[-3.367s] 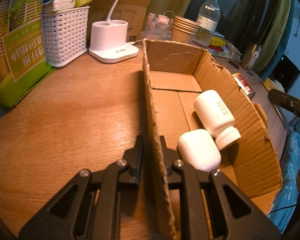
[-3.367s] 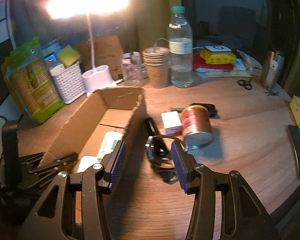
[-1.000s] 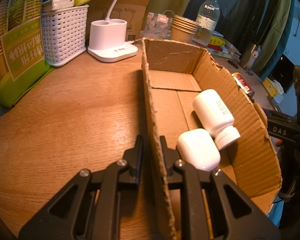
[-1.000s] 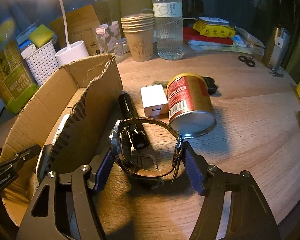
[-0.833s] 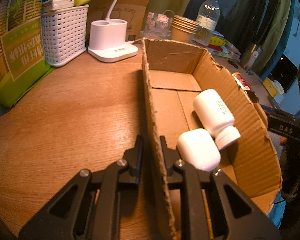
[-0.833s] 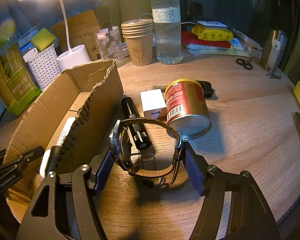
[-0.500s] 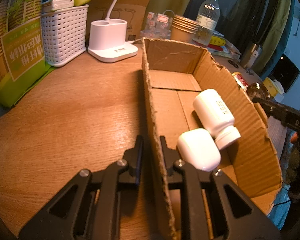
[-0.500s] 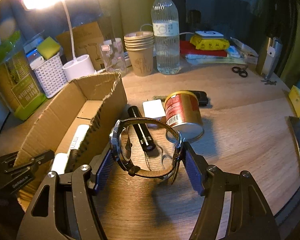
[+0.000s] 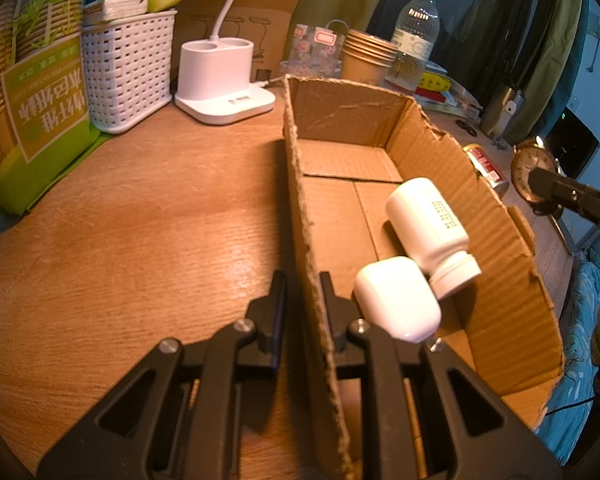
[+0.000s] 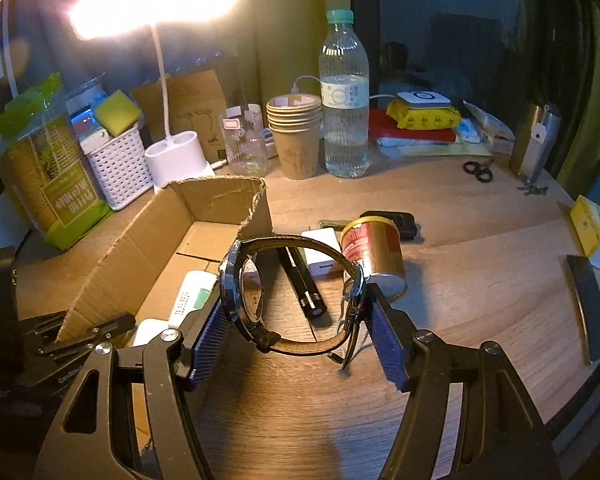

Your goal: Organize rigid objects

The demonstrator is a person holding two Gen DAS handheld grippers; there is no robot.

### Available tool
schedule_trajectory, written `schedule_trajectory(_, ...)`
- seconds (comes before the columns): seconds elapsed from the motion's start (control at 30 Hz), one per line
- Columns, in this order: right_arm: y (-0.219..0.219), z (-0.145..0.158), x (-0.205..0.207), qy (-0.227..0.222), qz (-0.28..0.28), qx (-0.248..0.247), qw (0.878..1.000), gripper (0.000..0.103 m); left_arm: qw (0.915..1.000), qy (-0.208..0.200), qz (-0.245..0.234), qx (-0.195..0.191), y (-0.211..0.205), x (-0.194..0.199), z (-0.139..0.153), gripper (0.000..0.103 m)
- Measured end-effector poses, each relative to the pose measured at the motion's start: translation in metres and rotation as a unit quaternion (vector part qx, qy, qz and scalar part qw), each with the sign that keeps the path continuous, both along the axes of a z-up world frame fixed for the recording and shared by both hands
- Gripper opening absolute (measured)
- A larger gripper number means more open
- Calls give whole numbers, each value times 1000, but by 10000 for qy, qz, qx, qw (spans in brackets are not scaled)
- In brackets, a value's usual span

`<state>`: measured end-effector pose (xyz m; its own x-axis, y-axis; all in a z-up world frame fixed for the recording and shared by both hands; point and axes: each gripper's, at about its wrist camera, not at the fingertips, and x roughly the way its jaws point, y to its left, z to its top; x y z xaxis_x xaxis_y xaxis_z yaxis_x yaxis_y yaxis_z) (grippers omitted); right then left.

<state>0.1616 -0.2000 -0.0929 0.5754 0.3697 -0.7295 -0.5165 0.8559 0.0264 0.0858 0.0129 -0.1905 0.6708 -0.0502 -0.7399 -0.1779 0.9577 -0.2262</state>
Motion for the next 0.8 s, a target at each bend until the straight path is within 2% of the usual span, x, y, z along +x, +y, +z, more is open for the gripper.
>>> schedule_trajectory(0.3, 11, 9, -5, -16, 184, 91, 9998, 69, 10000, 0, -8, -7, 0, 0, 0, 16)
schedule_trajectory(0.8, 56, 10, -19, 44, 785, 88, 9969, 69, 10000, -9, -65, -17, -7, -3, -1, 16)
